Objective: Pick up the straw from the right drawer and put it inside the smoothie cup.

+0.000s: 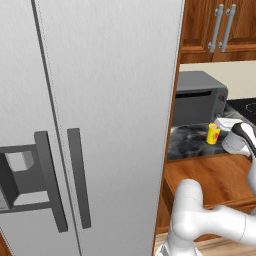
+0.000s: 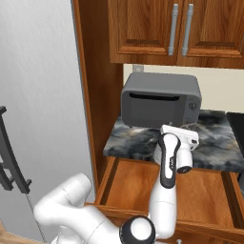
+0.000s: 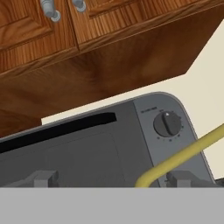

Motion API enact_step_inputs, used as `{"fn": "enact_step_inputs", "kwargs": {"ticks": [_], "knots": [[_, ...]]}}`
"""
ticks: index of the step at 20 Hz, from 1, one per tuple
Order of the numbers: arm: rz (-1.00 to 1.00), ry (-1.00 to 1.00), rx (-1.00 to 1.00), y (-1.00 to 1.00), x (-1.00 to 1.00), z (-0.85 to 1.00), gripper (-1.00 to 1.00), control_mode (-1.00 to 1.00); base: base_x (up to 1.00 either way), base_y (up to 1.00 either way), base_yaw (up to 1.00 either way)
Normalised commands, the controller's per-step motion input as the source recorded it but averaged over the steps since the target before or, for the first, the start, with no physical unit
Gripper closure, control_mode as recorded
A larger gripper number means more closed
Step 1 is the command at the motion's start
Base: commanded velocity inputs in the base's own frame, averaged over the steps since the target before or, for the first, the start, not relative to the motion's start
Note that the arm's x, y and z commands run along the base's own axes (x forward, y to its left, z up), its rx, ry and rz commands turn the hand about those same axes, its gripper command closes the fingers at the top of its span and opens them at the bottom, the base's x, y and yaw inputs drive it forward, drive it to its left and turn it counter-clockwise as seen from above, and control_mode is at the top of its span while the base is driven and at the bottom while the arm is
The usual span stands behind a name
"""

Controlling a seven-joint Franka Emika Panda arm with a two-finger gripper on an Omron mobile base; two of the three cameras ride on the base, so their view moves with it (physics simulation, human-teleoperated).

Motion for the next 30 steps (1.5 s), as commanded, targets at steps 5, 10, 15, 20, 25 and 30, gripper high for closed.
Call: {"fn": "enact_step_inputs", "kwargs": {"ticks": [5,10,15,20,25,30], "knots": [[0.00,0.00,0.00,0.00,-0.09,0.09,-1.00,-1.00,0.00,0.00,0.00],[0.00,0.03,0.00,0.03,-0.04,0.28,-1.00,-1.00,0.00,0.00,0.00],[0.00,0.10,-0.04,0.26,0.00,-0.02,-1.00,-1.00,0.00,0.00,0.00],[0.00,0.03,-0.02,0.17,0.00,-0.07,-1.00,-1.00,0.00,0.00,0.00],[0.00,0.03,-0.01,0.02,0.00,-0.10,-1.00,-1.00,0.00,0.00,0.00],[0.00,0.05,0.00,-0.02,0.00,-0.17,-1.00,-1.00,0.00,0.00,0.00]]}}
